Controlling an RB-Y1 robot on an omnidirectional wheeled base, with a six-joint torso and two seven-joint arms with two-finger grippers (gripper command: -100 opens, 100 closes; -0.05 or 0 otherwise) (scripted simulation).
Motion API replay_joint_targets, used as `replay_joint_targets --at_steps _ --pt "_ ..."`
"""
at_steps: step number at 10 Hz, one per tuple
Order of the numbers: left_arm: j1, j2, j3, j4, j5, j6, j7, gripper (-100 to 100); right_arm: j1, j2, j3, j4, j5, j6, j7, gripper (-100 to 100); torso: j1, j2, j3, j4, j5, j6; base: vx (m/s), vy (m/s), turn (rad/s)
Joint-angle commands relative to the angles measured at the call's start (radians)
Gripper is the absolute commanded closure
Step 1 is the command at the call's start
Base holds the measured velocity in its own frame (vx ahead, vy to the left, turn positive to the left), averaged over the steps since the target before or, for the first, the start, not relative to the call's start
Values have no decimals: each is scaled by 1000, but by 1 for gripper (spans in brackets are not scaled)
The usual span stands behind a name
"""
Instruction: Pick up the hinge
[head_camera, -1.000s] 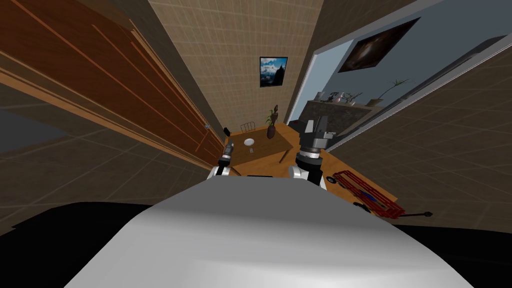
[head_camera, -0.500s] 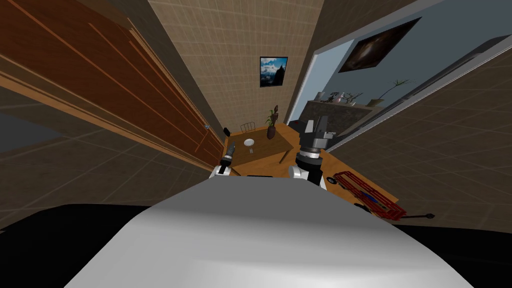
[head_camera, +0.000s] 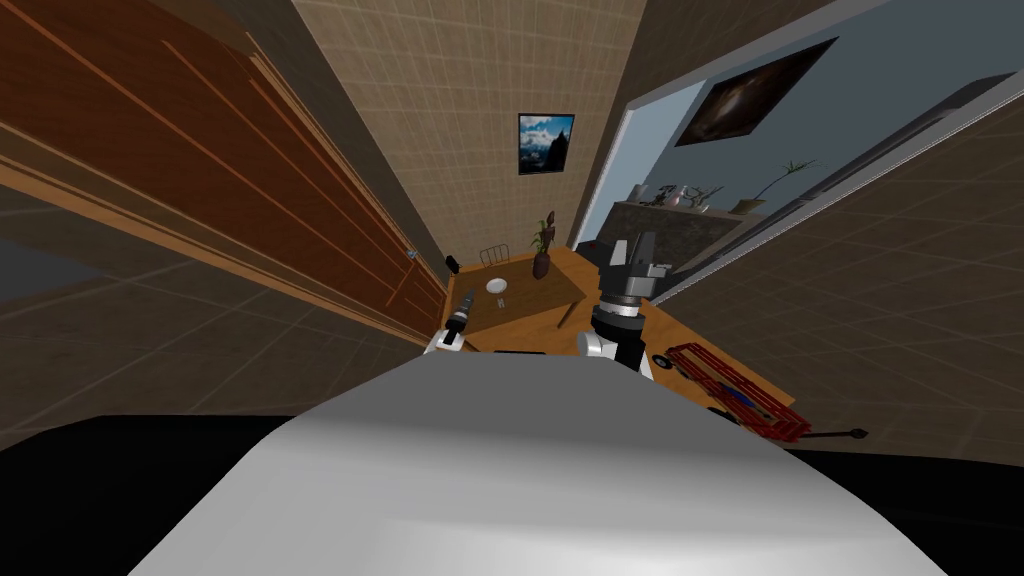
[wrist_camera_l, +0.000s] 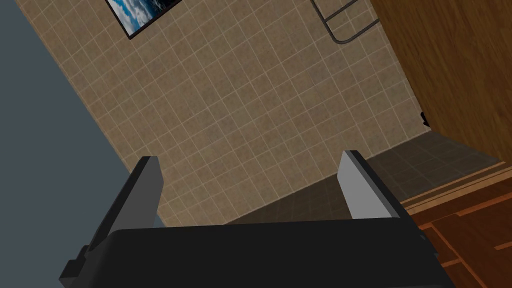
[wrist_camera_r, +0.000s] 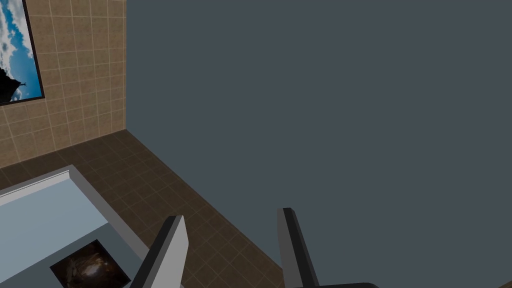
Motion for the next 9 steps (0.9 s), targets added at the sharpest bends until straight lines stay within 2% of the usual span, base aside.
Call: replay_joint_targets --at_steps 1,3,4,5,6,7,8,9 --pt "-23 3 -4 50 -33 27 -8 -100 0 0 0 0 0 0 0 0 0 0 0 0 0 0 40 -33 -15" --pt "-23 3 -4 71 -33 27 -8 -100 0 0 0 0 0 0 0 0 0 0 0 0 0 0 19 -17 -4" --pt "-48 6 -4 105 -60 46 -15 -100 0 0 0 0 0 0 0 0 1 1 1 0 0 0 17 -20 -27" --pt "-48 6 -4 128 -60 46 -15 -100 0 0 0 0 0 0 0 0 1 1 1 0 0 0 21 -27 -16" --pt "-72 10 -5 155 -85 66 -21 -100 0 0 0 0 0 0 0 0 0 1 1 0 0 0 32 -47 -26" --pt "-72 10 -5 185 -85 66 -21 -100 0 0 0 0 0 0 0 0 -1 0 0 0 0 0 24 -43 -12" --pt "-97 15 -5 229 -108 86 -28 -100 0 0 0 0 0 0 0 0 -1 0 0 0 0 0 22 -55 -39" --pt "-97 15 -5 240 -108 86 -28 -100 0 0 0 0 0 0 0 0 -2 1 0 0 0 0 23 -46 -10"
